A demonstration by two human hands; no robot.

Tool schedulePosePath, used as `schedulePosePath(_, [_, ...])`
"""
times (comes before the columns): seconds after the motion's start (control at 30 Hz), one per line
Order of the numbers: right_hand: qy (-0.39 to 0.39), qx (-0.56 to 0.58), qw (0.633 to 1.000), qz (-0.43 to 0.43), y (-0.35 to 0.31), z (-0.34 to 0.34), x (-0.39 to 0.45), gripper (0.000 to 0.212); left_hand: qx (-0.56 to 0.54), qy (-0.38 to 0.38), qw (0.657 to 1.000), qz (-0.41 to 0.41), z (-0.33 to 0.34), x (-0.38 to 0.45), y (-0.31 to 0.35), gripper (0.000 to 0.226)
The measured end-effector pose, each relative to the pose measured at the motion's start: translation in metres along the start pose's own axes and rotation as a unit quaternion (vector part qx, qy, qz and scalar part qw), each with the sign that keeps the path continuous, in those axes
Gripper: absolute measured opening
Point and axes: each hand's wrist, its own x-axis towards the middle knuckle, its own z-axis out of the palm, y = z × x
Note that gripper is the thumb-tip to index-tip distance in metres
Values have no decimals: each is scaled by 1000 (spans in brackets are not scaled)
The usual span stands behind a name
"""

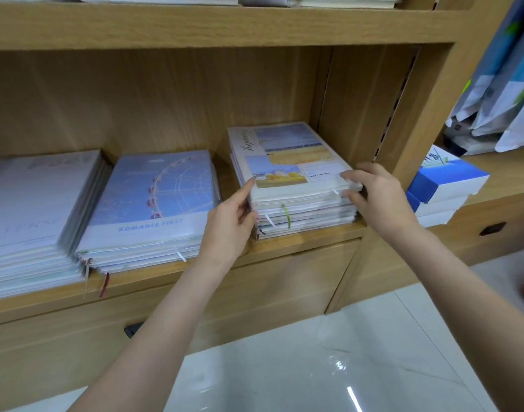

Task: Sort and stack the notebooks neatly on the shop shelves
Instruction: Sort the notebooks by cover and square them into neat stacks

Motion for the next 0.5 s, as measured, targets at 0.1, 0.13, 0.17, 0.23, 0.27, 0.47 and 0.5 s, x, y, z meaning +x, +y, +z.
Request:
schedulePosePath(0.1, [12,16,1000,7,-2,0,4,35,8,8,1000,-2,-1,3,1,58])
schedulePosePath(0.13, [15,12,1000,12,-3,0,5,35,10,9,1000,0,-2,4,1,58])
schedulePosePath(0.17, [17,4,1000,16,-3,1,5,35,13,11,1000,3,-2,5,1,58])
schedulePosePath(0.23, [14,-4,1000,22,-4,1,6,36,30,16,999,14,-1,4,0,58])
schedulePosePath(0.27, [10,-2,1000,26,-5,1,7,37,38,18,999,21,0,3,0,58])
schedulePosePath(0.47, [-65,34,995,72,-2,3,5,54,9,28,999,17,4,1,-2,63])
schedulePosePath(0.5, [-68,41,994,75,-3,5,3,57,-5,19,1000,7,6,-1,-4,67])
